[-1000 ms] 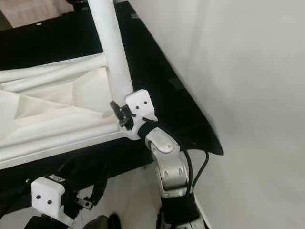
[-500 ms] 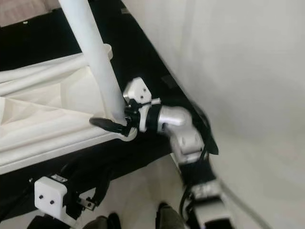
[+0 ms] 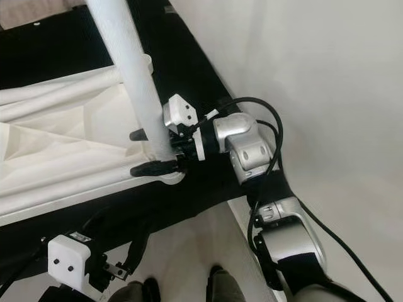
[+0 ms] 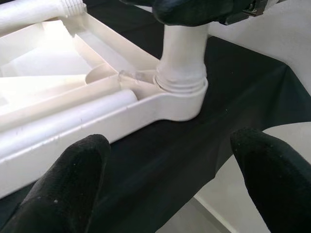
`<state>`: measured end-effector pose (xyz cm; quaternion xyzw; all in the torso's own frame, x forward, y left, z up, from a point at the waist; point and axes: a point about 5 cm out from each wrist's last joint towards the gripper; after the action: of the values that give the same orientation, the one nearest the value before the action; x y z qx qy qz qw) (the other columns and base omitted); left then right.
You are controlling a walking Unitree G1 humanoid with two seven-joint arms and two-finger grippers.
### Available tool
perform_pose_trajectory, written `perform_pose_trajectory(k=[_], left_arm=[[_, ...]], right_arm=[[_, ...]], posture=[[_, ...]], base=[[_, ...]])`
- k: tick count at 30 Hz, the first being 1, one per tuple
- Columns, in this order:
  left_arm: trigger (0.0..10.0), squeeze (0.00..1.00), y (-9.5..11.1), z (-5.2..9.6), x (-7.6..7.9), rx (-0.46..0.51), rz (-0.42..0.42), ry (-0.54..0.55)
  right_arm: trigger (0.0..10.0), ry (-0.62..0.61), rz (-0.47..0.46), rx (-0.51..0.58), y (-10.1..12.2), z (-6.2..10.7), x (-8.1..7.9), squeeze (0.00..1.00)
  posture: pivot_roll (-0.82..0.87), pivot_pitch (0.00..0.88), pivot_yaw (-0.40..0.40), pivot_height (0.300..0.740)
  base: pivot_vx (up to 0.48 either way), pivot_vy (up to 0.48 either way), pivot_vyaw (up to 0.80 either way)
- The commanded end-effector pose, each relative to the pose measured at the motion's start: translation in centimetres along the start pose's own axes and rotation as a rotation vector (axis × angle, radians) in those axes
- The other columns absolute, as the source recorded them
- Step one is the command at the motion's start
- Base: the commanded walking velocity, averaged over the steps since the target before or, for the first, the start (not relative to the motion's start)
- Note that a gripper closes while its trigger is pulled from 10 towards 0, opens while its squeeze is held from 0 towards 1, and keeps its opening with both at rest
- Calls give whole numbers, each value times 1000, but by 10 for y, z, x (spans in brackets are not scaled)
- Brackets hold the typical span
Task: Building children table
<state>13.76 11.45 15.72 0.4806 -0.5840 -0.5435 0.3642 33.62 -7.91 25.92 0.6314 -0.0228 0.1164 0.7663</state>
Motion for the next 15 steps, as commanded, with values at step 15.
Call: perform_pose_trajectory(k=[15], left_arm=[[10000, 0, -1, 3, -3, -18, 3, 2]], right_arm=[[0, -1193, -139, -38, -56, 7, -28, 0]], posture=[[-9, 300, 33, 740]], base=[[0, 0, 0]])
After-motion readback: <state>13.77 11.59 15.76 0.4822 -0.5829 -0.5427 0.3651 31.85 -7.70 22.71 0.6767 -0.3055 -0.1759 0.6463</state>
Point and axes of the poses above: a point about 5 cm out from each wrist's last joint towards the gripper, its own z axis pointing back from the gripper into the wrist, its own y axis along the axis of the wrist's last joint, x = y × z, and after that the axes turned 6 degrees about -z, right-handed
